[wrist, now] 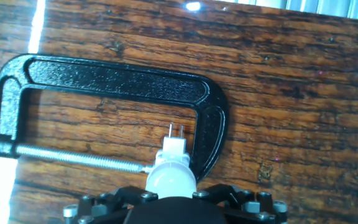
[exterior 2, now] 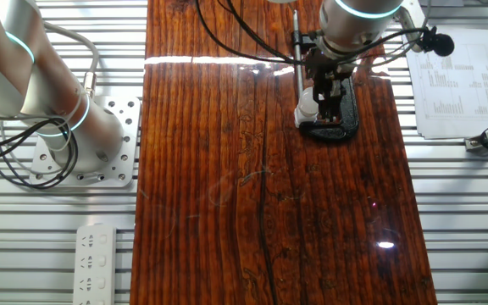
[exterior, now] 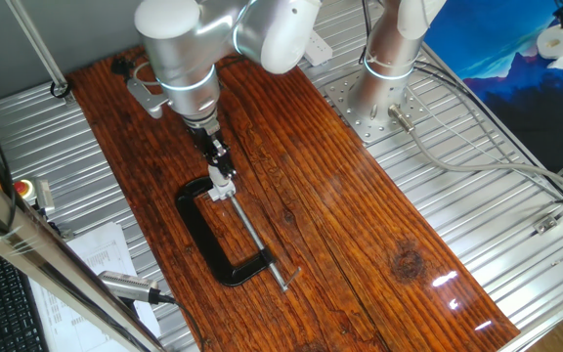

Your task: Install the light bulb by rotating it

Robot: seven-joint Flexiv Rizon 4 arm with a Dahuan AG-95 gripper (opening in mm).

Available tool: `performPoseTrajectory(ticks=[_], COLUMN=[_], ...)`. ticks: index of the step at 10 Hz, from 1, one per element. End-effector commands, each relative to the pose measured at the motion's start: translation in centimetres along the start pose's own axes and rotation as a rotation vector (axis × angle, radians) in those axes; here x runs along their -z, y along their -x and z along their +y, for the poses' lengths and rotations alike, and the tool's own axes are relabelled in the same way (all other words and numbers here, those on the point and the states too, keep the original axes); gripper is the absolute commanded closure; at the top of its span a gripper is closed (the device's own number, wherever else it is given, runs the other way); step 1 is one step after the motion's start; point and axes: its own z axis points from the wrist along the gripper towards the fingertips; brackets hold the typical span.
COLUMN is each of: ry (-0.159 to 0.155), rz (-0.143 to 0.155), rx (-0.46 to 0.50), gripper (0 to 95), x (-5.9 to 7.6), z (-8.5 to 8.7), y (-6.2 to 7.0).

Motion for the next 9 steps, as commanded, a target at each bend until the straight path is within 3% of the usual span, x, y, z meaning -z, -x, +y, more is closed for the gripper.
performPoseTrajectory(ticks=[1, 2, 3, 5, 7, 9], ry=[-0.024, -0.028, -0.029, -0.015, -0.022, -0.037], rz=[0.004, 0.007, 0.008, 0.006, -0.003, 0.018], rx=[0.281, 0.39, 0.567, 0.863, 1.142, 1.404], gripper=[0.0, 0.0, 19.0, 19.0, 19.0, 19.0], x=[0.9, 1.1, 1.5, 2.0, 1.8, 1.7], z=[0.2, 0.3, 0.4, 0.8, 1.7, 2.2], y=[-0.2, -0.2, -0.3, -0.4, -0.3, -0.2])
